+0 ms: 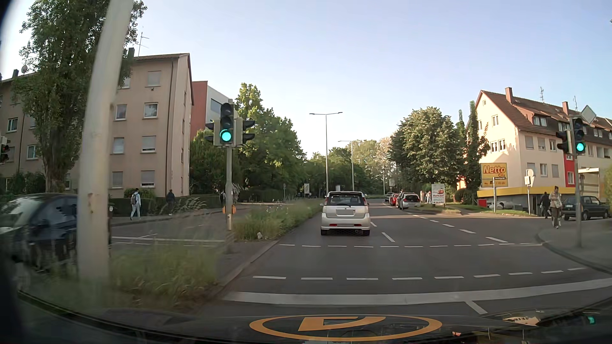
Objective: Follow the waypoints while adhering to traffic rules and regulations
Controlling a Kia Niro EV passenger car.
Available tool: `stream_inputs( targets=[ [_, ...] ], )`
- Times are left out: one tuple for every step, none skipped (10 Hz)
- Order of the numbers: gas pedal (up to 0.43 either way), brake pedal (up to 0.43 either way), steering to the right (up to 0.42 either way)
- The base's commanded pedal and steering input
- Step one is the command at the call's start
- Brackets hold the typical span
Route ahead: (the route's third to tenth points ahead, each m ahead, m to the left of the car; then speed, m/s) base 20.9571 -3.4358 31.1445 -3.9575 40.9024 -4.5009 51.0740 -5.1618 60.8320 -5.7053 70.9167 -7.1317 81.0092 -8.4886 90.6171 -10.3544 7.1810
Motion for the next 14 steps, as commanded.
stream_inputs(
  targets=[
    [0.488,0.000,0.010],
    [0.421,0.000,0.010],
    [0.398,0.000,0.010],
    [0.370,0.000,0.010],
    [0.350,0.000,0.010],
    [0.311,0.000,0.010],
    [0.268,0.000,0.010],
    [0.260,0.000,0.009],
    [0.260,0.000,0.006],
    [0.260,0.000,0.001],
    [0.260,0.000,-0.001],
    [0.268,0.000,-0.001],
    [0.268,0.000,-0.001],
    [0.260,0.000,-0.001]
  ],
)
